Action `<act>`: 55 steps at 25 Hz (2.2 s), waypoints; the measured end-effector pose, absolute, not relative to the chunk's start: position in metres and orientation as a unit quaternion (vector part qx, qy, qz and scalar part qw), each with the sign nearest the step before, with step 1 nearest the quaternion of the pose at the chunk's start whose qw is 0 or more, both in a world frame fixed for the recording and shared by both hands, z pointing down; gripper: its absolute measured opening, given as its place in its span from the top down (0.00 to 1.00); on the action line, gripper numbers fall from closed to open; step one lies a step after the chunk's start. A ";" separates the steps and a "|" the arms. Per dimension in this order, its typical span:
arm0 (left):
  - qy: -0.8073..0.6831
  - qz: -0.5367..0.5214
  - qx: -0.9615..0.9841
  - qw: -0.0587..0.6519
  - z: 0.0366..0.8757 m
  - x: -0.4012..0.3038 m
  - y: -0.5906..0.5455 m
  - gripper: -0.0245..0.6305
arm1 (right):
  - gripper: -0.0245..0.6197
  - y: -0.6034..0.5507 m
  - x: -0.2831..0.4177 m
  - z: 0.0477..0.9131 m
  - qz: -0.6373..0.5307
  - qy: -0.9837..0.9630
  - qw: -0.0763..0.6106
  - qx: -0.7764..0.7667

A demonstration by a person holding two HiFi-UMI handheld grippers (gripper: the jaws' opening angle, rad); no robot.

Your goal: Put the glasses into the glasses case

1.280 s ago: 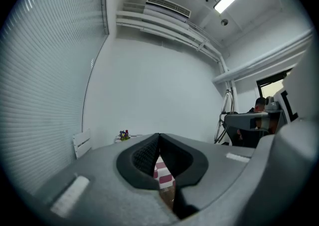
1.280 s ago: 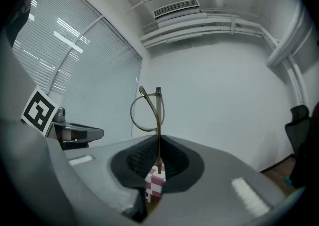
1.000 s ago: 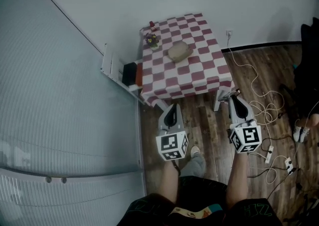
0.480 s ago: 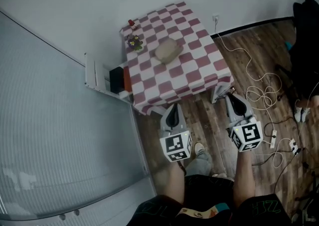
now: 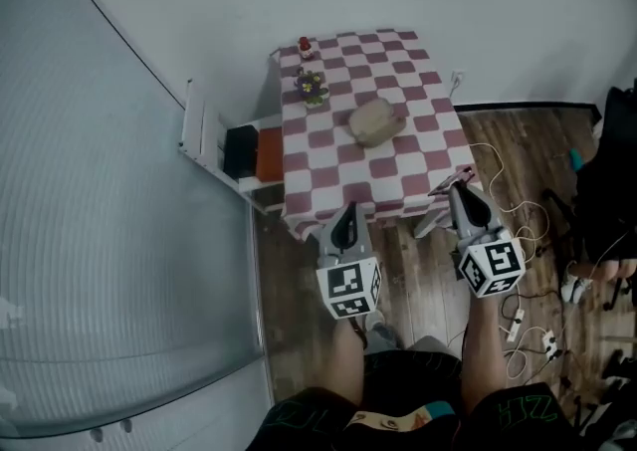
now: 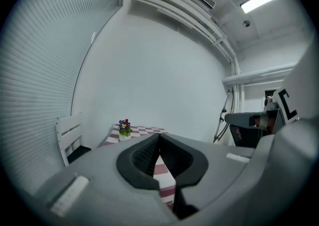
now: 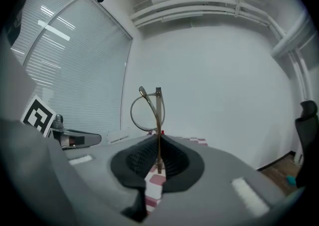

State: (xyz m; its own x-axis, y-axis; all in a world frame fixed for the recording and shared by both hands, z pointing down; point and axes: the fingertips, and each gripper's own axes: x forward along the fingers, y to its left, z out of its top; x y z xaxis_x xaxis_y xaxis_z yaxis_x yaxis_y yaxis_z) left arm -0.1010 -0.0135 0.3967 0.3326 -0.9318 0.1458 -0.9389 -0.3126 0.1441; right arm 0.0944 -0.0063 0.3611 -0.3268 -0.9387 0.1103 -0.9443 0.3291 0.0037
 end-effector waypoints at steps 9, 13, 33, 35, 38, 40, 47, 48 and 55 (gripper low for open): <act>-0.586 0.017 0.807 0.071 0.376 -0.139 -0.037 0.95 | 0.94 -0.046 0.065 0.328 0.028 -0.833 -0.012 0.553; -0.598 0.003 0.799 0.059 0.358 -0.150 -0.047 0.95 | 0.94 -0.055 0.061 0.311 0.014 -0.834 -0.022 0.551; -0.563 0.011 0.824 0.062 0.366 -0.106 -0.085 0.95 | 0.94 -0.082 0.095 0.321 0.027 -0.836 -0.030 0.547; -0.573 0.019 0.817 0.057 0.367 -0.109 -0.090 0.95 | 0.94 -0.091 0.094 0.321 0.030 -0.840 -0.032 0.541; -0.585 0.028 0.808 0.064 0.374 -0.114 -0.103 0.95 | 0.94 -0.105 0.093 0.321 0.033 -0.842 -0.036 0.537; -0.593 0.034 0.802 0.072 0.382 -0.115 -0.111 0.95 | 0.94 -0.114 0.092 0.327 0.038 -0.845 -0.032 0.533; -0.600 0.048 0.792 0.102 0.410 -0.088 -0.156 0.95 | 0.94 -0.151 0.130 0.347 0.056 -0.836 -0.016 0.546; -0.600 0.054 0.790 0.111 0.417 -0.086 -0.157 0.95 | 0.94 -0.152 0.134 0.352 0.064 -0.832 -0.014 0.551; -0.587 0.082 0.794 0.133 0.451 -0.069 -0.171 0.95 | 0.94 -0.165 0.136 0.390 0.097 -0.826 0.000 0.555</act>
State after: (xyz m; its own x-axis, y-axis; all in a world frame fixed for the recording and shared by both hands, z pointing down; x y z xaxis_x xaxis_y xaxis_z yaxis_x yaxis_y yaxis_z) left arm -0.0692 -0.1710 0.4510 0.2974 -0.9108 0.2863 -0.9544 -0.2751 0.1161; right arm 0.1359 -0.1650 0.3900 -0.3839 -0.9172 0.1065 -0.9170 0.3652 -0.1602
